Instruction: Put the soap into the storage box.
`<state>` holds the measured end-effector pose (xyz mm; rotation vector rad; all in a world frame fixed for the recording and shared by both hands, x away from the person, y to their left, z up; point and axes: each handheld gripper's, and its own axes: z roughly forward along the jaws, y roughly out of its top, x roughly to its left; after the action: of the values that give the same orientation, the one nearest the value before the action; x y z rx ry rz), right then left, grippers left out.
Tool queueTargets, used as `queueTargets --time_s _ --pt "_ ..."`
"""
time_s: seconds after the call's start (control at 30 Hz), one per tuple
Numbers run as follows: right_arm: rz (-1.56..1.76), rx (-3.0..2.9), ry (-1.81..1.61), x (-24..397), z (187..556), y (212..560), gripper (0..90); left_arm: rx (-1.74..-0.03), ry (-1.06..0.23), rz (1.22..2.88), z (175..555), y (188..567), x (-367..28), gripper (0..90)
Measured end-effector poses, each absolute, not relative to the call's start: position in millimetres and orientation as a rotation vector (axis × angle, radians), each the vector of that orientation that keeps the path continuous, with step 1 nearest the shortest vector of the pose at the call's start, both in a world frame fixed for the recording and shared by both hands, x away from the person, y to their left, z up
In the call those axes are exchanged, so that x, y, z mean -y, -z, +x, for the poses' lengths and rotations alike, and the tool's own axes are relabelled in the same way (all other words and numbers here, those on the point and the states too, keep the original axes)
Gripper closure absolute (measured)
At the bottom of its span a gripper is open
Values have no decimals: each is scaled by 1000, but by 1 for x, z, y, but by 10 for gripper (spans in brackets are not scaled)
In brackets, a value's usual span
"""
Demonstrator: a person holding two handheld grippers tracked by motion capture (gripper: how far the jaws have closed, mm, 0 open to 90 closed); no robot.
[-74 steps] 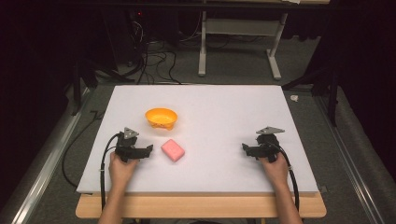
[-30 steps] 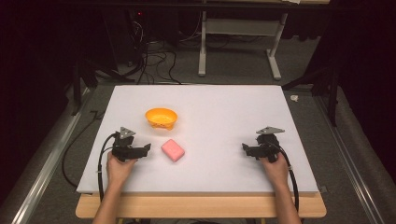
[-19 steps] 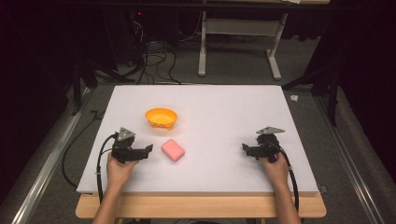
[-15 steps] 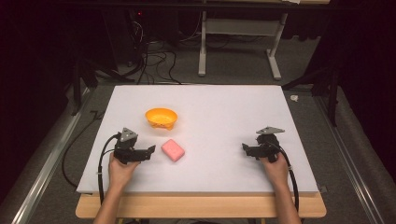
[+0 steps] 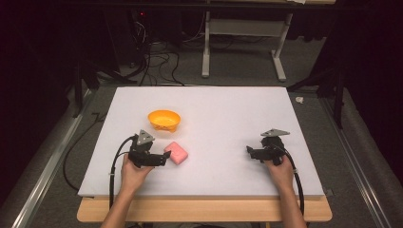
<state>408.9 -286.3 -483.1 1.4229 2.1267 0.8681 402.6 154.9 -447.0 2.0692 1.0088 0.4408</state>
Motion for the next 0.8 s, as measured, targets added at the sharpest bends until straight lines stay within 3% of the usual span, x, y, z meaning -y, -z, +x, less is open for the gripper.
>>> queueTargets --time_s 0.8 --pt "1424 -2125 -869 286 409 483 172 -963 -372 2153 410 463 -123 66"
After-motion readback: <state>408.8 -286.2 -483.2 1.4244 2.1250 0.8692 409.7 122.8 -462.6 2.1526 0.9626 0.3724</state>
